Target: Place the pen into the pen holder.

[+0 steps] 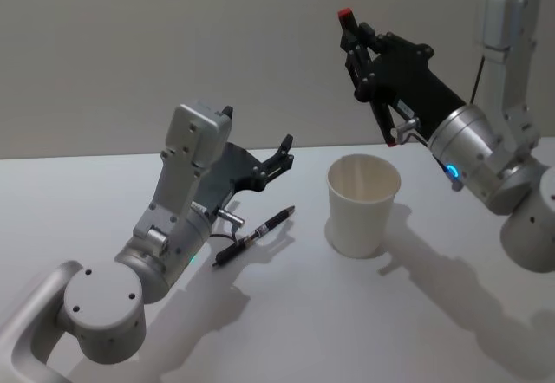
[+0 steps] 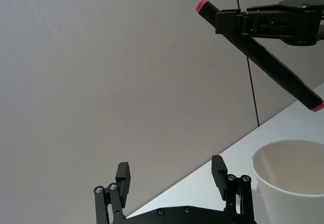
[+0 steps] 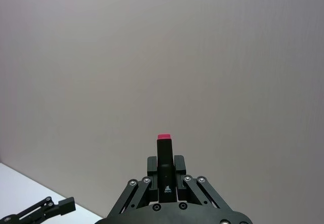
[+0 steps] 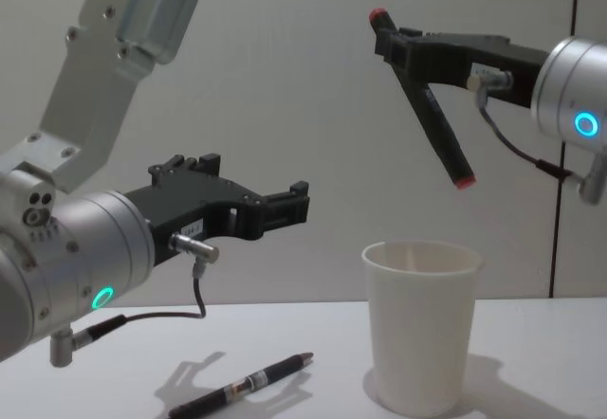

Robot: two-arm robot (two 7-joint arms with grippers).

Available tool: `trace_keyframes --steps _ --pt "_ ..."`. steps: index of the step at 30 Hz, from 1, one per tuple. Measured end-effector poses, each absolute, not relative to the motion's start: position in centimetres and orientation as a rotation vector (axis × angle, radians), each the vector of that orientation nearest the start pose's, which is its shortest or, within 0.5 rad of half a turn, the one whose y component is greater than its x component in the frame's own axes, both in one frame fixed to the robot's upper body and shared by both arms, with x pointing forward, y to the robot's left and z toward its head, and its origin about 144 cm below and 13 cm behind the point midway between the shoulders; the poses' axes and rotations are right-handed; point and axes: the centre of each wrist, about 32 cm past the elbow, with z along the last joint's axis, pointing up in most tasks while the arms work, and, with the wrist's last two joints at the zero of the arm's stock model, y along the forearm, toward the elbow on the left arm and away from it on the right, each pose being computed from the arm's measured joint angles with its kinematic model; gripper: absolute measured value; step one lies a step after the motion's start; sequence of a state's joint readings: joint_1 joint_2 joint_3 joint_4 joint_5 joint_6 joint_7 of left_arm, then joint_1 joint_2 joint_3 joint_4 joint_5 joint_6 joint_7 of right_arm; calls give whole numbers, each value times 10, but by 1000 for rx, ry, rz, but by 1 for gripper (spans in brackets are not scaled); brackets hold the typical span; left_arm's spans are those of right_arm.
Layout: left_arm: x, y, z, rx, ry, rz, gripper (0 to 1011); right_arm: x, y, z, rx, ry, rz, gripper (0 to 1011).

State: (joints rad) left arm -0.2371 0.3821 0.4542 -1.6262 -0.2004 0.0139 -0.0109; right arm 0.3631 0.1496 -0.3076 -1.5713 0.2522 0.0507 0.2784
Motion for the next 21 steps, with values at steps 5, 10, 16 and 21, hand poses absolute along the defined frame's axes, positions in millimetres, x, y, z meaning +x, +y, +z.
trace_keyframes --steps 5,10,16,21 --pt "492 198 1204 61 -268 1124 1001 533 -170 1255 214 -193 -971 182" --pt "492 198 1204 61 -268 1124 1001 531 -168 1246 228 -198 -975 182" --pt "492 198 1204 61 -268 1124 1001 528 -166 1236 220 -194 -981 182" --pt "492 198 1204 61 -268 1124 1001 525 -165 1229 212 -192 -986 182"
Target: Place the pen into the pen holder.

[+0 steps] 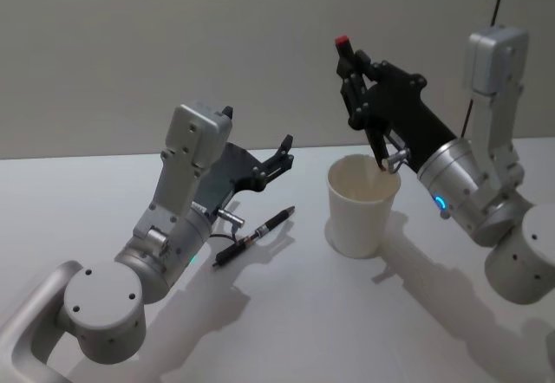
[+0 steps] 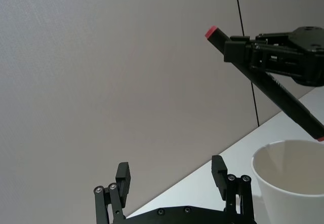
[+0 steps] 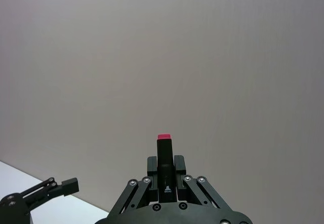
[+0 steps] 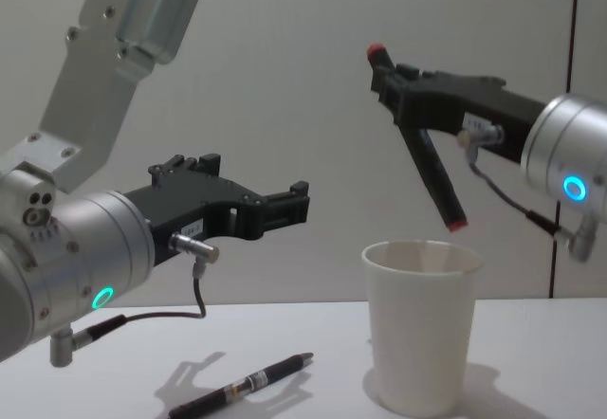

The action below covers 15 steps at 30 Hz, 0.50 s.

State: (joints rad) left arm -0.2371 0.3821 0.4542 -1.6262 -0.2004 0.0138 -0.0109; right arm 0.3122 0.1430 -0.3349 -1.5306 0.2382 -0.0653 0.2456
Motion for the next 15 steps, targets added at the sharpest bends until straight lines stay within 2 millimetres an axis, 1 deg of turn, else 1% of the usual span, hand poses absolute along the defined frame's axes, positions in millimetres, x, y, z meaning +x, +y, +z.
trace_keyframes --steps 15 --pt "492 198 1204 61 -268 1124 1001 519 -158 1209 184 -179 -1006 182"
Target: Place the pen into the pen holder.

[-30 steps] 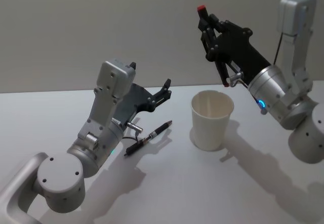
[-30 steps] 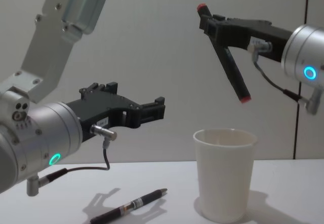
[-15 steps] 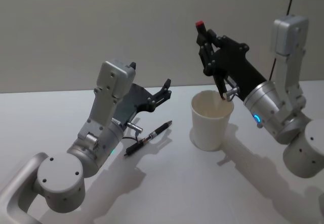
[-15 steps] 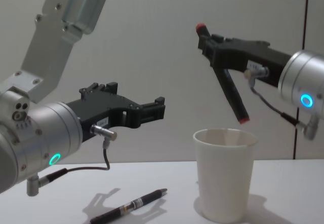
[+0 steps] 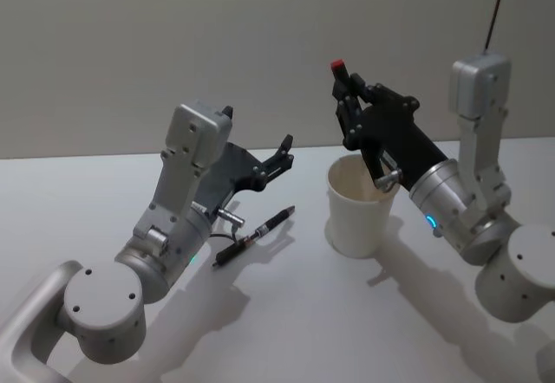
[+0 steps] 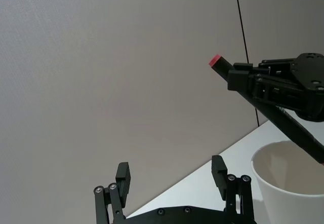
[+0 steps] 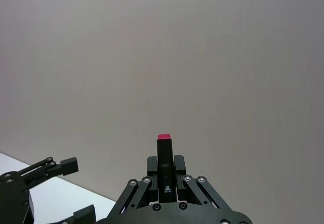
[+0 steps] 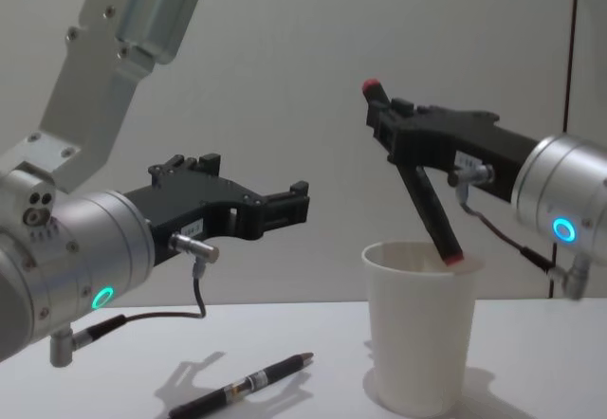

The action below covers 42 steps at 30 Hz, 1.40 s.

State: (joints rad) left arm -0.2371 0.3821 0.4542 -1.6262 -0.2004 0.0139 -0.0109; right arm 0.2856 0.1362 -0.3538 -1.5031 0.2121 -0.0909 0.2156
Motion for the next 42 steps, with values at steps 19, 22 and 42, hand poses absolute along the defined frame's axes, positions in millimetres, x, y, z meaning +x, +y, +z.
trace_keyframes --steps 19,22,42 --pt "492 198 1204 61 -268 1124 1001 514 -161 1190 117 -176 -1015 182" --pt "492 198 1204 61 -268 1124 1001 512 -162 1188 104 -176 -1014 182" --pt "492 198 1204 61 -268 1124 1001 507 -164 1182 68 -180 -1010 182"
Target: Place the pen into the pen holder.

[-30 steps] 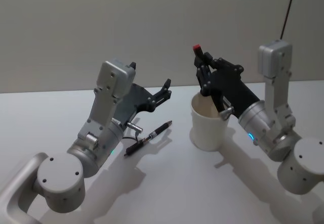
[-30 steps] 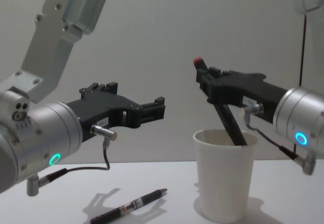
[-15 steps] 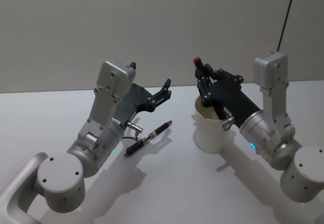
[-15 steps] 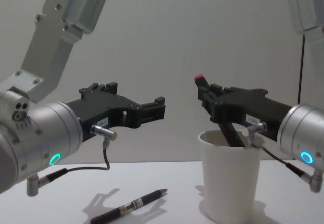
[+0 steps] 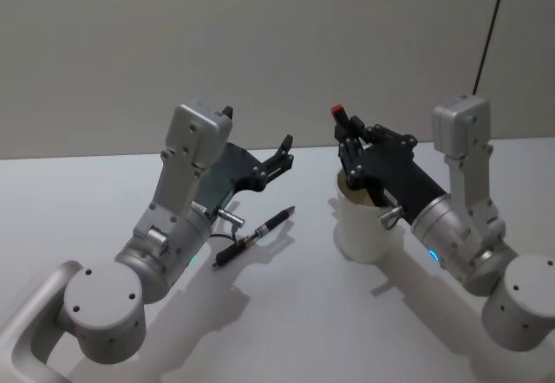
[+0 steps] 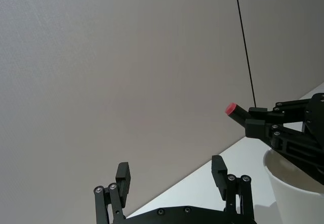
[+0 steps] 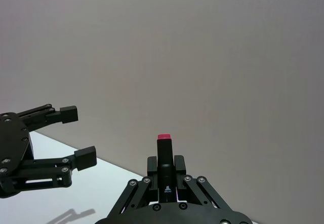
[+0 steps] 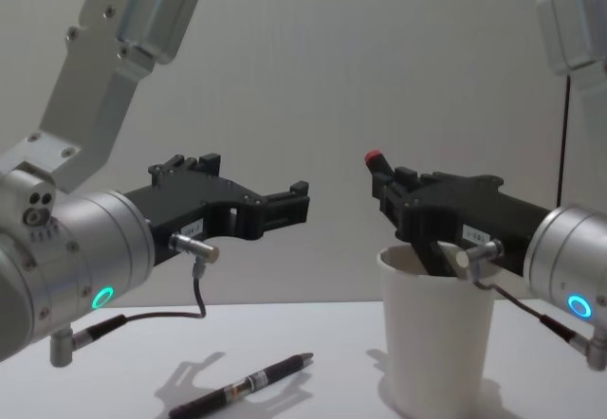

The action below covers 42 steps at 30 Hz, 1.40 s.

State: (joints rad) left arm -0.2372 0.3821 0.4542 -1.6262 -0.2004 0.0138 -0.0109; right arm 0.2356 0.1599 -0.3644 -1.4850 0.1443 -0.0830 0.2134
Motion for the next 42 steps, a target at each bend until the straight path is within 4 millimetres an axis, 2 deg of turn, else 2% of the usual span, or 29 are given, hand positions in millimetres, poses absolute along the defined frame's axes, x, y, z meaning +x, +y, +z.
trace_keyframes --steps 7,11,14,15,18,21,22,24,25,30,31,35,40,42 --pt "492 198 1204 61 -268 1124 1001 506 -164 1181 65 -181 -1009 182" --pt "492 198 1204 61 -268 1124 1001 506 -164 1181 64 -181 -1009 277" --pt "492 198 1204 61 -268 1124 1001 506 -164 1181 63 -181 -1008 391" --pt "492 198 1204 61 -268 1124 1001 506 -164 1181 63 -181 -1009 391" --pt "492 198 1204 61 -268 1124 1001 506 -165 1181 63 -181 -1009 528" --pt "492 198 1204 61 -268 1124 1001 506 -165 1181 62 -181 -1009 591" --pt "492 198 1204 61 -268 1124 1001 506 -165 1181 62 -181 -1009 653" --pt "492 198 1204 61 -268 1124 1001 506 -165 1181 61 -181 -1009 671" --pt "492 198 1204 61 -268 1124 1001 506 -165 1181 61 -182 -1009 731" --pt "492 198 1204 61 -268 1124 1001 506 -167 1182 55 -194 -1009 863" --pt "492 198 1204 61 -268 1124 1001 507 -170 1184 52 -205 -1010 916" --pt "492 198 1204 61 -268 1124 1001 507 -180 1192 51 -235 -1016 1000" --pt "492 198 1204 61 -268 1124 1001 508 -199 1203 61 -275 -1039 1001" --pt "492 198 1204 61 -268 1124 1001 507 -213 1210 65 -299 -1063 1001"
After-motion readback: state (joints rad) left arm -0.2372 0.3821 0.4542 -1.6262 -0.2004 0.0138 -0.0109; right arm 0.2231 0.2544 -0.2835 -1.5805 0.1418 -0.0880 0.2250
